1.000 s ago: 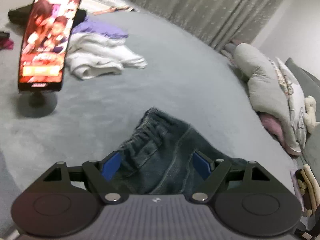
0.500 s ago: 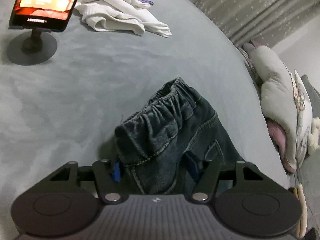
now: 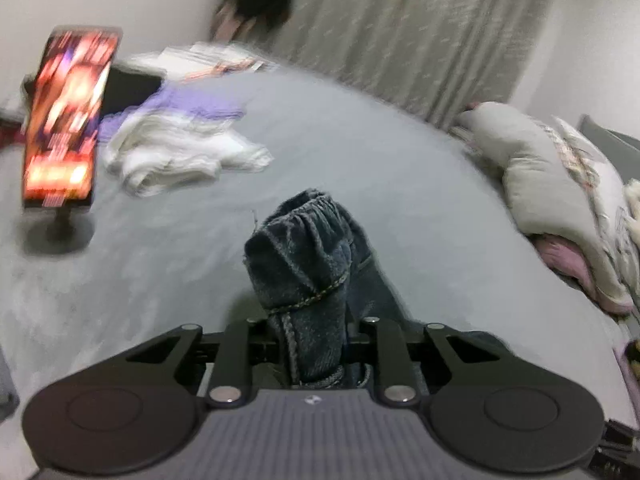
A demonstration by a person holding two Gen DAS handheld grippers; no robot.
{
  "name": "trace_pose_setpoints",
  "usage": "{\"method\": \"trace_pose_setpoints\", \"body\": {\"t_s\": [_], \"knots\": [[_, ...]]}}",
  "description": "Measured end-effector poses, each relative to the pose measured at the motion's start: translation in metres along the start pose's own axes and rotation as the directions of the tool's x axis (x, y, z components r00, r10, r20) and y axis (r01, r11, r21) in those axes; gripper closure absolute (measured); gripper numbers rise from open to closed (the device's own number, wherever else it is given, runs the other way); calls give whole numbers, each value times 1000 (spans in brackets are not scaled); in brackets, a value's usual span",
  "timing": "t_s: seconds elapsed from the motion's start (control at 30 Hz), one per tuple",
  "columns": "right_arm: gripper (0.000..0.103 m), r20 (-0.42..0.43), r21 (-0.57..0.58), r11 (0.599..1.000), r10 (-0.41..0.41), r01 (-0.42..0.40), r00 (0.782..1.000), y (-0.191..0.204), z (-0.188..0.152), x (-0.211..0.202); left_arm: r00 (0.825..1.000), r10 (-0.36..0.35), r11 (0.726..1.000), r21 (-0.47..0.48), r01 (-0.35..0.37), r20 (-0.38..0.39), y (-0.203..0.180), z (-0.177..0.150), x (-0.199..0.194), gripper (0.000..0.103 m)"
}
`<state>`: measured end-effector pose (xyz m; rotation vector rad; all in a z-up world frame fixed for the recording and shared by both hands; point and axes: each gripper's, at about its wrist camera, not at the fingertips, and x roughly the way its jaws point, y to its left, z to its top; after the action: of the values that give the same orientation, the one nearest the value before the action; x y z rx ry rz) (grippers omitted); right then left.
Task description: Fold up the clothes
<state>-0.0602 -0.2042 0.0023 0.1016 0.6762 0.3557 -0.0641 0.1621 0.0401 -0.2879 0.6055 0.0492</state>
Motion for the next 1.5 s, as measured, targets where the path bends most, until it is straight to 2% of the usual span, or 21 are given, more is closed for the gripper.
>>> {"method": "trace_pose_setpoints", "body": {"t_s": [0.13, 0.27, 0.4, 0.53, 0.57, 0.6, 0.7, 0.77, 0.8, 0.83, 0.87, 0.9, 0.97, 1.07, 1.13, 1.2, 1.23, 1.3, 1.33, 1.4, 1.5], "knots": [[45, 8, 83, 996, 32, -32, 999, -18, -1, -10, 994, -74, 983, 173, 60, 79, -55, -5, -26, 81], [45, 13, 211, 970, 118, -119, 993, -40, -4, -20, 981, -167, 935, 331, 126, 100, -108, -20, -44, 81], [45, 33, 378, 903, 205, -202, 978, -67, -10, -28, 966, -251, 871, 449, 199, 59, -153, -45, -47, 81], [44, 114, 551, 760, 339, -344, 934, -89, -19, -32, 954, -299, 801, 540, 258, -12, -188, -76, -38, 81], [43, 145, 593, 707, 377, -385, 915, -95, -23, -32, 952, -303, 781, 565, 267, -32, -196, -85, -35, 81], [41, 186, 643, 631, 422, -434, 887, -103, -28, -31, 952, -301, 762, 587, 272, -50, -202, -94, -31, 81], [34, 241, 691, 531, 471, -491, 849, -109, -34, -29, 954, -286, 707, 651, 276, -94, -214, -115, -19, 79], [32, 255, 713, 488, 488, -504, 834, -110, -36, -26, 947, -290, 651, 696, 301, -138, -220, -126, -16, 71], [31, 249, 727, 476, 489, -495, 836, -109, -38, -23, 942, -294, 620, 718, 318, -164, -222, -131, -15, 66], [30, 239, 741, 465, 491, -484, 838, -108, -39, -20, 927, -313, 588, 726, 358, -204, -223, -135, -15, 54], [28, 231, 751, 460, 491, -475, 840, -108, -39, -18, 902, -353, 562, 714, 417, -248, -221, -136, -17, 43], [24, 210, 764, 461, 484, -451, 850, -108, -39, -15, 880, -388, 547, 701, 458, -273, -218, -135, -20, 38], [24, 170, 776, 478, 469, -411, 867, -106, -38, -10, 854, -424, 525, 687, 502, -301, -213, -131, -25, 34], [23, 140, 760, 518, 461, -393, 876, -99, -33, -4, 818, -457, 531, 630, 566, -349, -199, -115, -25, 34], [23, 123, 740, 549, 460, -390, 880, -91, -28, -1, 779, -488, 559, 544, 626, -394, -183, -97, -22, 34], [25, 74, 688, 629, 435, -362, 897, -76, -21, 3, 760, -513, 590, 479, 650, -399, -168, -82, -21, 33], [36, 59, 668, 655, 426, -352, 903, -72, -19, 4, 758, -522, 614, 444, 652, -391, -158, -74, -19, 33], [55, 36, 619, 709, 403, -337, 914, -60, -15, 4, 770, -523, 659, 399, 637, -365, -145, -58, -16, 33], [63, 43, 607, 718, 399, -341, 916, -59, -12, 0, 784, -518, 687, 380, 619, -341, -139, -48, -14, 32], [66, 69, 592, 723, 394, -356, 916, -58, -5, -10, 810, -505, 735, 344, 585, -297, -129, -29, -9, 32], [68, 113, 571, 730, 382, -375, 917, -59, 3, -30, 837, -482, 783, 300, 544, -261, -120, -13, -1, 32]]}}
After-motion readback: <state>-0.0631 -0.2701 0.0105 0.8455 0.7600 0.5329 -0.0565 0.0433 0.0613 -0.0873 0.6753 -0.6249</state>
